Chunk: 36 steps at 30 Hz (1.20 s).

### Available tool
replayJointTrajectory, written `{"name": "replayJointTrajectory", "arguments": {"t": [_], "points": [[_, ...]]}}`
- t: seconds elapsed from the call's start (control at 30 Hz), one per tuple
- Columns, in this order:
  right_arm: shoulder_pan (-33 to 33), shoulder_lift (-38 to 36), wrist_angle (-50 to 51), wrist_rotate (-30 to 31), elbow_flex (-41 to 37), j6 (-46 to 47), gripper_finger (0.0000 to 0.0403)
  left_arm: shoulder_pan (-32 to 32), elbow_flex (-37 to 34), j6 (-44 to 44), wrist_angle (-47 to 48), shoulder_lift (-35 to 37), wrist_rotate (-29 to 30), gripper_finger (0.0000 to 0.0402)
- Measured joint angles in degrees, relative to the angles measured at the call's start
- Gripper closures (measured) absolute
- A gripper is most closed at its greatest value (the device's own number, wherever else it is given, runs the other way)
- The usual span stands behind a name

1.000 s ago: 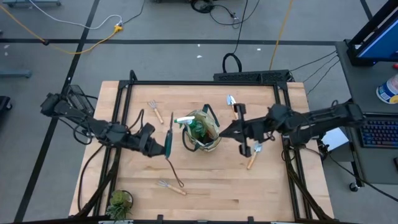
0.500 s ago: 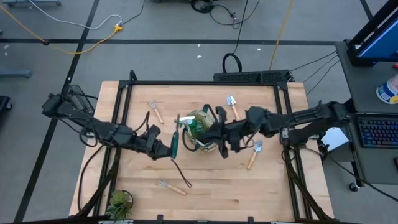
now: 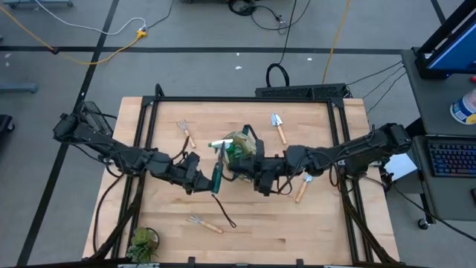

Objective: Pick & Place Garden tools in Gardening bag
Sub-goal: Put the shear scissors into the gardening bag

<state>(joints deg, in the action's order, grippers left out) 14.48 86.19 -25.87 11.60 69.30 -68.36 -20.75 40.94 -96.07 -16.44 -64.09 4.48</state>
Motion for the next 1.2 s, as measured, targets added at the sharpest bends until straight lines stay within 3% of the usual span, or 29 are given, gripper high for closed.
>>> {"name": "replayJointTrajectory", "arguments": {"t": [0.67, 1.2], "points": [[2.5, -0.1, 6.4, 1.8, 0.0, 6.6, 0.0239, 5.3, 0.0, -0.6, 2.1, -0.4, -6.8, 0.0349], [2.4, 2.9, 12.7, 2.0, -0.1, 7.4, 0.023, 6.6, -0.1, -5.7, 8.1, -0.4, -10.7, 0.0349]]}}
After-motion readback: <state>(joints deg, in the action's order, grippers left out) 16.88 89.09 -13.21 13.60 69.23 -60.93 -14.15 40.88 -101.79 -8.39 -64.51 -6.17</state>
